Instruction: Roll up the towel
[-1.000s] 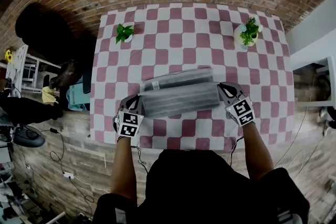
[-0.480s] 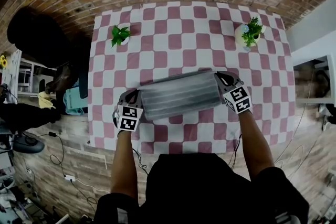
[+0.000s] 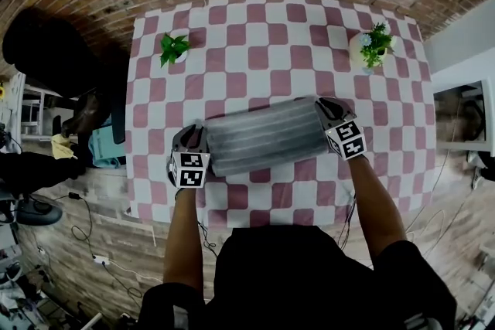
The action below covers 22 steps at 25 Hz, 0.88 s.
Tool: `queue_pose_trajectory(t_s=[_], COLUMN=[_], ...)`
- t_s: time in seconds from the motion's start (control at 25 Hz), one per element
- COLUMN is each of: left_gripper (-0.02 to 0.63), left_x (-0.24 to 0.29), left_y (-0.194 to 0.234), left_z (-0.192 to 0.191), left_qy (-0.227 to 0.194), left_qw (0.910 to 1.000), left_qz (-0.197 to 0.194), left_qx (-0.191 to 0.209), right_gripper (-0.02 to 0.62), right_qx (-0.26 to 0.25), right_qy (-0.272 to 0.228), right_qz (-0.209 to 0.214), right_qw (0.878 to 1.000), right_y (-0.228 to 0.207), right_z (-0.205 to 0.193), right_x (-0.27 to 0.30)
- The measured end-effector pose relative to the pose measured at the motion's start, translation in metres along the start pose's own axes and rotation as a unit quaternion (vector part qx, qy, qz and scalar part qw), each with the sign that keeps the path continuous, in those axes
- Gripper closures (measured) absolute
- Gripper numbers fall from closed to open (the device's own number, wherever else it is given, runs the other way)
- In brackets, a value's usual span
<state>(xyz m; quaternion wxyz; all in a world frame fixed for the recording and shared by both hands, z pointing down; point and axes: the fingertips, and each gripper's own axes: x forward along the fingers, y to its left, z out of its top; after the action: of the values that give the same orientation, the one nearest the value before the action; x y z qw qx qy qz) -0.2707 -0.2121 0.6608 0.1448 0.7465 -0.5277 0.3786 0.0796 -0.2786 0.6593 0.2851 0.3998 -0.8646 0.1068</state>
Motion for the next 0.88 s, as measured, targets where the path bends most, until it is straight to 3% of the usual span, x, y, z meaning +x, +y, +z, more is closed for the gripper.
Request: queue_pose_trajectory(t_s=[0.12,0.48,0.88], left_gripper=[0.468,0.491,0.495], left_x=[-0.007,-0.056,-0.094], left_y=[0.003,-0.014,-0.076], left_z=[-0.006,-0.022,-0.059], left_qy=[-0.009,-0.033,-0.034], left_qw=[0.9996,0.9960,0.9920], left_qz=[0.006,0.000,-0.041], left_qx=[-0.028,-0.083,-0.115], right_gripper=[0.486,0.483,0.452], right_qx=[0.016,0.028,0.001], right_qy=[-0.010,-0.038,-0.008], right_qz=[-0.020,0.003,0.059], right_qw=[1.000,0.999,0.998], right_y=[-0.006,0.024,0.068], right_z=[0.001,0.008,-0.021], right_x=[-0.009,-0.060,-0.089])
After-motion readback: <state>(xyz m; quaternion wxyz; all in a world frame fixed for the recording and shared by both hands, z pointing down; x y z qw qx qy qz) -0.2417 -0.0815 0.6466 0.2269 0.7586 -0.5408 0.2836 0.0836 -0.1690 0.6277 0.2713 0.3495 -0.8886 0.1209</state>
